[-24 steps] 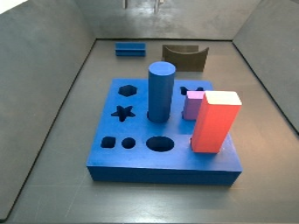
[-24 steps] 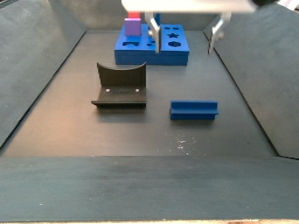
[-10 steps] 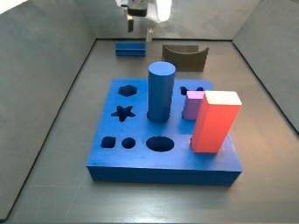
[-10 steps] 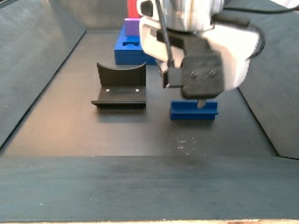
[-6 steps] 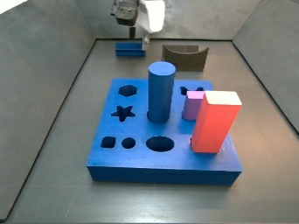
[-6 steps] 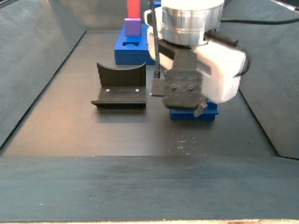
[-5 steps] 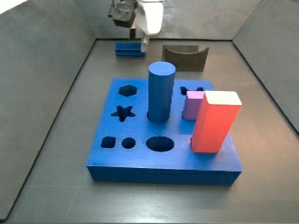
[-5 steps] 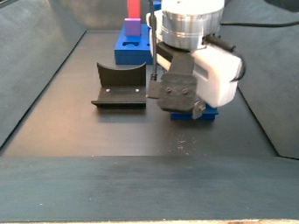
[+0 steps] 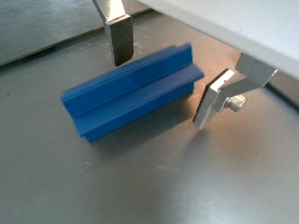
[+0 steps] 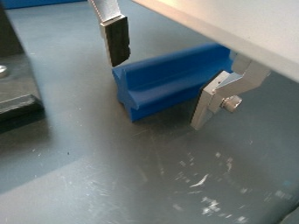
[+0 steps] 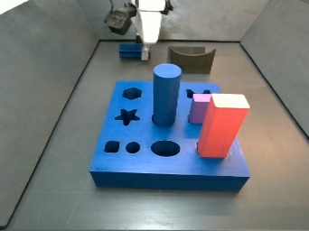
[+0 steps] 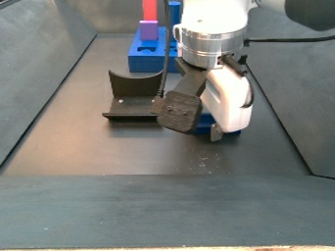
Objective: Pick up the star object. Move up. Place the star object on the fixture. Regrasp the star object. Move to above the board. Insert the star object.
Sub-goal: Pick up the star object.
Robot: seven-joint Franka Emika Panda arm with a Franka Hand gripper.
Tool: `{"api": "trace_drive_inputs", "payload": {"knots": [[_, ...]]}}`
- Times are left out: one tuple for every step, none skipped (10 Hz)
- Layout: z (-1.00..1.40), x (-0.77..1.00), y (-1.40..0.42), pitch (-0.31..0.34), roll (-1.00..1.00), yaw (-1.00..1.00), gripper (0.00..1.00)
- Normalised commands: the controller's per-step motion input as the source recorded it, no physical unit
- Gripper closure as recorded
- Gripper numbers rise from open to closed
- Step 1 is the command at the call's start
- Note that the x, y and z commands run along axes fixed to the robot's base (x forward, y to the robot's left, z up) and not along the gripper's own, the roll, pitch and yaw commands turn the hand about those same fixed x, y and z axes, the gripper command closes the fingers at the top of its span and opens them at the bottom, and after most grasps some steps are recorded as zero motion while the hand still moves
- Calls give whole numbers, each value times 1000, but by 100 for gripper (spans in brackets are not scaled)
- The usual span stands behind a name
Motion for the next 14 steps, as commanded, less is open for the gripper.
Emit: {"api": "trace_drive_inputs", "payload": {"knots": [[-91,0,0,-10,-200,-740,0],[-57,0,0,-20,-186,-726,0],[-54,0,17,-43,-181,-557,0],[-91,-11,0,-59,-117,-346,0],[-71,-43,0,-76,-109,-309,0],[-23,0,37,-19,-59,23,0],[-63,-20,0,-99,-51,0,0],[-54,0,0,-67,-21,0,0],[0,0,0,0,0,0,0],[0,0,0,0,0,0,100],[0,0,0,0,0,0,100],[0,0,0,0,0,0,100],[0,0,0,0,0,0,100],[0,0,0,0,0,0,100]]}}
